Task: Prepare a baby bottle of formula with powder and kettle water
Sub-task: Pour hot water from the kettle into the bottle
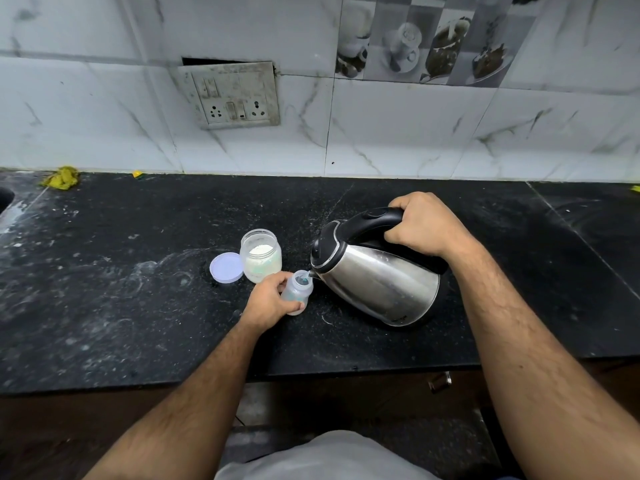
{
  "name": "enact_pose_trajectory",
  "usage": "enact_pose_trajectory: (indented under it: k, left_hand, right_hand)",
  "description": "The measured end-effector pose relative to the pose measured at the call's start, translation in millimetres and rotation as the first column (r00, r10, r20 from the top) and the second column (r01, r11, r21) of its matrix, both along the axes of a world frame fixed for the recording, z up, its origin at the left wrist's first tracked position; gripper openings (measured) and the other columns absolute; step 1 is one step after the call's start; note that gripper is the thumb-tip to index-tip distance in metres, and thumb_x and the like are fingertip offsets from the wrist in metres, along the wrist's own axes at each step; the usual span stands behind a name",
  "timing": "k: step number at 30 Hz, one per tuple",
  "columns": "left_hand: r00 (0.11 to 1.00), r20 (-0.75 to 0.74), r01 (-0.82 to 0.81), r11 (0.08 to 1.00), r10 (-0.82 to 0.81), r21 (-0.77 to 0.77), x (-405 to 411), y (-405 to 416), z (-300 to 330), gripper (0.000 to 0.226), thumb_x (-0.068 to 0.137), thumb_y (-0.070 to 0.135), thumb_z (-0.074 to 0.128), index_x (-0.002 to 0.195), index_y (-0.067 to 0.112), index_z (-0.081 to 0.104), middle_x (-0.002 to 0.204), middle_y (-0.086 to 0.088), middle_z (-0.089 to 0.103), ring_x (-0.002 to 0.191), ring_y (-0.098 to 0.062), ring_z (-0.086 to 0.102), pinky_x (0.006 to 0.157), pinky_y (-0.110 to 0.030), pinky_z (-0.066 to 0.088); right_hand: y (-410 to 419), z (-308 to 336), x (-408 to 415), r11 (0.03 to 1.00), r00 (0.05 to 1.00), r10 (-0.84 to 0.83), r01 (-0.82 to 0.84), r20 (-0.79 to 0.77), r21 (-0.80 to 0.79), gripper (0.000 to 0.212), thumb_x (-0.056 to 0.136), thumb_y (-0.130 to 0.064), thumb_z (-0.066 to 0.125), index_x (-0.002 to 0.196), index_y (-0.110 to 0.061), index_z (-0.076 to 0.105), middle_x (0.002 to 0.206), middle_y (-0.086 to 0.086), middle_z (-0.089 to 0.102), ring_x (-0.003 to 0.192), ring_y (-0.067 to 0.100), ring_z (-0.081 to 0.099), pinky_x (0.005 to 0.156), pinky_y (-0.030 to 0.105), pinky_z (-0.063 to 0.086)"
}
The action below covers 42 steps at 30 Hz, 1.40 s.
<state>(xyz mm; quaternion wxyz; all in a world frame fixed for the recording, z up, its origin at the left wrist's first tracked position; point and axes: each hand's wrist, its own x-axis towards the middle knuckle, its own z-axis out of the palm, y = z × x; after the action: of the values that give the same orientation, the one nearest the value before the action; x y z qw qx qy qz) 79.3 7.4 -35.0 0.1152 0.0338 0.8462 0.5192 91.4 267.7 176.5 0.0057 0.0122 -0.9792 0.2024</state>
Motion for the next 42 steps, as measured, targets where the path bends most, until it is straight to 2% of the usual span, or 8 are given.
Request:
enact_pose_trajectory:
  k: [19,29,36,42]
  left_hand:
    - [1.0,-0.006,0.002,1.0,-0.002,-0.002,0,-1,-3,0.053,0.064,0.012,0.088,0.112,0.024,0.067,0.108,0.009,0.071,0.103,-0.009,0.065,0.099,-0.036,0.051]
    - [1.0,0.004,0.0,1.0,0.0,0.008,-1,0,-3,0.054,0.065,0.009,0.088,0.114,0.02,0.067,0.108,0.007,0.071,0.103,-0.009,0.065,0.099,-0.035,0.051]
    - [1.0,0.019,0.004,0.998,-0.005,0.057,-1,1,1,0.052,0.065,0.011,0.087,0.111,0.023,0.067,0.106,0.007,0.072,0.102,-0.011,0.067,0.098,-0.04,0.053]
    - [1.0,0.023,-0.012,0.994,0.01,0.11,-3,6,3,0.058,0.052,0.033,0.084,0.107,0.03,0.066,0.107,0.007,0.074,0.104,-0.012,0.068,0.098,-0.043,0.054]
  right_hand:
    - [-1,-1,-1,1.0,1.0,0.004,-0.003,-0.005,0.016,0.004,0.067,-0.015,0.068,0.07,-0.017,0.066,0.059,-0.002,0.062,0.064,0.021,0.059,0.062,0.037,0.051]
    - [0,-2,-3,1.0,1.0,0.004,-0.004,0.006,0.003,0.004,0.068,-0.014,0.068,0.069,-0.017,0.066,0.057,-0.002,0.06,0.061,0.02,0.057,0.06,0.034,0.049]
    - [7,-8,-2,0.993,0.999,-0.034,0.035,0.008,-0.115,0.005,0.067,-0.009,0.068,0.068,-0.014,0.066,0.05,-0.005,0.054,0.047,0.012,0.048,0.05,0.026,0.038]
    - [21,-24,-4,0.964,0.996,-0.088,0.089,0.014,-0.252,0.01,0.067,-0.007,0.07,0.065,-0.014,0.064,0.045,-0.007,0.052,0.044,0.012,0.048,0.051,0.027,0.04]
